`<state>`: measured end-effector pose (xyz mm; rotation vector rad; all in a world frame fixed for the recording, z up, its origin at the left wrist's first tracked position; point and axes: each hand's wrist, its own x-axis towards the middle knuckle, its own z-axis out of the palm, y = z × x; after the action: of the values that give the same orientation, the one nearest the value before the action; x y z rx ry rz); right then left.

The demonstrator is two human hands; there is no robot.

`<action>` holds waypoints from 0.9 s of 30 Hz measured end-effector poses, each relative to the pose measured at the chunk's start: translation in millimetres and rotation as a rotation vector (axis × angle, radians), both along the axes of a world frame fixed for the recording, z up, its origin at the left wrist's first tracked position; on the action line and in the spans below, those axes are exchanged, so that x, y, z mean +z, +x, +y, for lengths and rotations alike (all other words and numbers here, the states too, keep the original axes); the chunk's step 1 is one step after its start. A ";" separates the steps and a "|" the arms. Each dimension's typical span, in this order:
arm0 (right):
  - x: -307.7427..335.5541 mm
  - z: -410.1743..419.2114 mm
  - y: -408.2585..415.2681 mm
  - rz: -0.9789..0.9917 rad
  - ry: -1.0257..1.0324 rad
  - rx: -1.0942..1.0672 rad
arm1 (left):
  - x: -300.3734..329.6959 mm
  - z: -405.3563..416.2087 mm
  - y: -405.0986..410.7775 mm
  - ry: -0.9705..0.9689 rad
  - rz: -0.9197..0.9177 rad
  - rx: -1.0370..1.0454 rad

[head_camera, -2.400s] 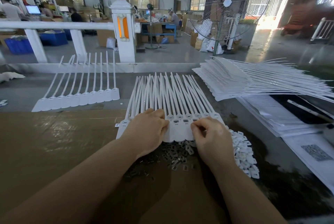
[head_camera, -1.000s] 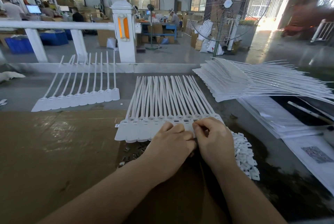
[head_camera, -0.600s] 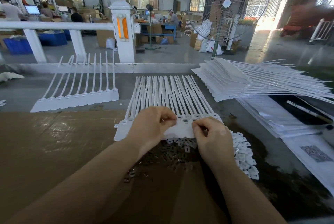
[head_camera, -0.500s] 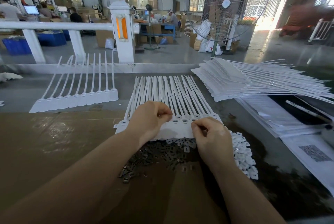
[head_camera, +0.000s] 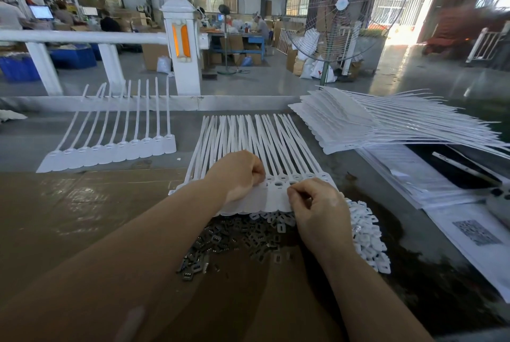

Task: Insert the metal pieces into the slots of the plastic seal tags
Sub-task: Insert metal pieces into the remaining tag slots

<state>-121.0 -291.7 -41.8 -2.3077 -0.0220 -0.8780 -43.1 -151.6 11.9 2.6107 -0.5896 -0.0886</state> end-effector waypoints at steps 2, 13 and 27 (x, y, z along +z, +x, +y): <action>-0.2 0.1 0.1 0.001 0.003 0.001 | 0.8 -1.0 0.9 -0.015 0.016 0.018; -0.4 0.2 -0.4 -0.008 -0.011 0.000 | -1.4 -4.2 5.2 0.056 -0.003 0.002; -1.3 0.1 0.0 0.007 0.012 0.009 | -11.0 -1.3 -2.8 0.217 -0.236 -0.088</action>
<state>-121.0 -291.5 -43.1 -2.2981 -0.0243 -0.8634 -45.9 -152.9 1.0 2.8269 -0.8181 0.1384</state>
